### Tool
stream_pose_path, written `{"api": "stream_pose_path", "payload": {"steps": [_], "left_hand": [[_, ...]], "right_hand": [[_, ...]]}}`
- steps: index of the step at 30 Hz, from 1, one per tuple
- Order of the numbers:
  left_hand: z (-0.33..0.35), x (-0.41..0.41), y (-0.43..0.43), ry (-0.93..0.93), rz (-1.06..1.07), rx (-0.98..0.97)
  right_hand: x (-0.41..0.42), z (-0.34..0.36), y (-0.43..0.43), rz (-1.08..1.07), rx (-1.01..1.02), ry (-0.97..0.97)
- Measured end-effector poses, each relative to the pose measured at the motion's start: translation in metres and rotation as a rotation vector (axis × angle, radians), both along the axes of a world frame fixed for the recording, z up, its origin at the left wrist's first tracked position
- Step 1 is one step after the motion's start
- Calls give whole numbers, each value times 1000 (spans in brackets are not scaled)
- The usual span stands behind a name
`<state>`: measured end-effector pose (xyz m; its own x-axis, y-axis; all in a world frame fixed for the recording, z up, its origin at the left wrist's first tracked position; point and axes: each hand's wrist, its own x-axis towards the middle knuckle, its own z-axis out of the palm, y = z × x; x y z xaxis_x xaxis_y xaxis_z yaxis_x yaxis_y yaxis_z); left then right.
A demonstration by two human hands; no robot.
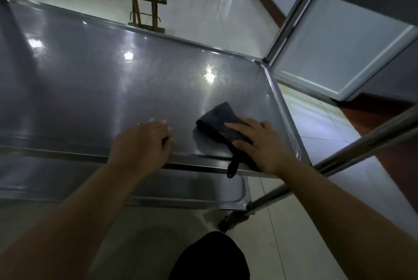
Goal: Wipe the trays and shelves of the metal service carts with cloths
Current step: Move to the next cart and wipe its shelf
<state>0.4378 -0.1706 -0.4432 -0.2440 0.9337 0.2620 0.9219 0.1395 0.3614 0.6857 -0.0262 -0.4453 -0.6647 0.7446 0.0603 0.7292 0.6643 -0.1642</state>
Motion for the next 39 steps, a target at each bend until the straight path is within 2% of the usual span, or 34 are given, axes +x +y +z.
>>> {"api": "stream_pose_path", "payload": {"steps": [4,6,8,11,12,13,16,18,20,23,24,25,28,29,31,34,35,37,39], "left_hand": [[-5,3,4,57,-18,19],[-5,4,5,79,-15,35],[-6,5,2,76,-6,48],[-6,3,0,51,-5,72],[-6,3,0,46,-8,86],[-6,2,0,43,-8,92],[-7,4,4,49,-2,78],[-9,5,6,52,8,76],[-10,4,7,50,30,70],[-11,3,6,48,50,70],[-11,3,6,48,48,74],[-10,4,6,46,42,78],[-8,8,4,44,30,66],[-8,8,4,41,32,60],[-9,8,3,47,26,63],[-12,4,-1,66,-16,77],[-13,3,-2,70,-27,81],[-14,1,-4,76,-48,74],[-15,1,-4,73,-69,68]], "right_hand": [[-7,5,53,-553,-26,-56],[-32,7,61,-663,-71,-67],[-60,5,50,-538,-48,-74],[-69,-3,26,-92,38,-26],[-62,-3,29,-21,36,-15],[-54,-1,39,-47,28,-15],[-38,11,78,-516,-73,-29],[-45,12,86,-684,-111,-61],[-55,7,72,-563,-34,-108],[-35,-8,40,-206,113,-77],[-20,-8,39,-180,125,-81],[-5,-5,44,-241,116,-96],[20,8,51,-660,28,-155],[16,9,46,-709,21,-173],[0,8,23,-607,29,-158],[-2,3,-21,-275,77,-69],[4,5,-27,-227,73,-51],[21,10,-28,-314,44,-57],[31,12,-27,-516,32,-102]]}}
